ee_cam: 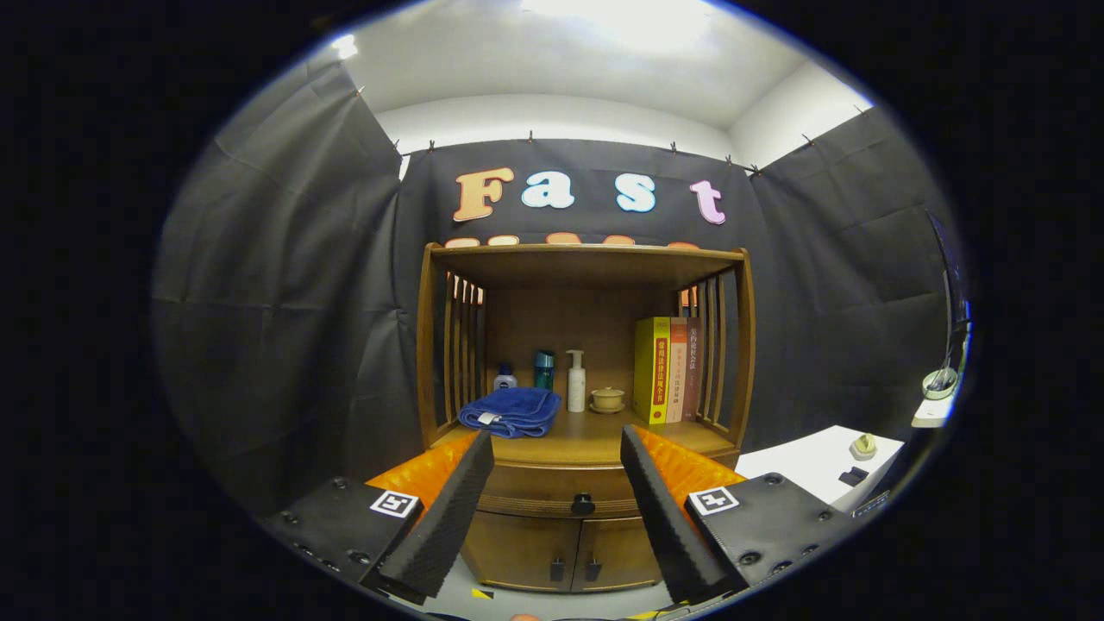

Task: Pull open the drawer, take out the items inside it, and place them on the countertop above the cabinet.

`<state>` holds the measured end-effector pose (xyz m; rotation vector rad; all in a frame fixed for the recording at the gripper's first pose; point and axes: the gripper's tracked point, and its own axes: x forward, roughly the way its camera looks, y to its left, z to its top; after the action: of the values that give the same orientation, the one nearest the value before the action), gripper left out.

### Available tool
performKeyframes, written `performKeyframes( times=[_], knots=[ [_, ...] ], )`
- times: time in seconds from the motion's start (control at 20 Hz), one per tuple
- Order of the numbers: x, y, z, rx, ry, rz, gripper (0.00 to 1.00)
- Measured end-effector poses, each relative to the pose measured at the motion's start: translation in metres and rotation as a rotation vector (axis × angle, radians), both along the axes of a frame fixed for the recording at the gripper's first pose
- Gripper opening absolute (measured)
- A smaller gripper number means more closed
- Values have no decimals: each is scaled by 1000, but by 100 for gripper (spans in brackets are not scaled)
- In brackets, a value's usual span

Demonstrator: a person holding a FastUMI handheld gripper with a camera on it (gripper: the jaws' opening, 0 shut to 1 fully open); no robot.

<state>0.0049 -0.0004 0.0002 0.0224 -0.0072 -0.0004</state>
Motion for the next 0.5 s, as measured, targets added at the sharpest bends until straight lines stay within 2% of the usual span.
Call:
performKeyframes(
  times=[0.5],
  knots=[
    [18, -17, -21, 31, -16, -7, 98]
  ],
)
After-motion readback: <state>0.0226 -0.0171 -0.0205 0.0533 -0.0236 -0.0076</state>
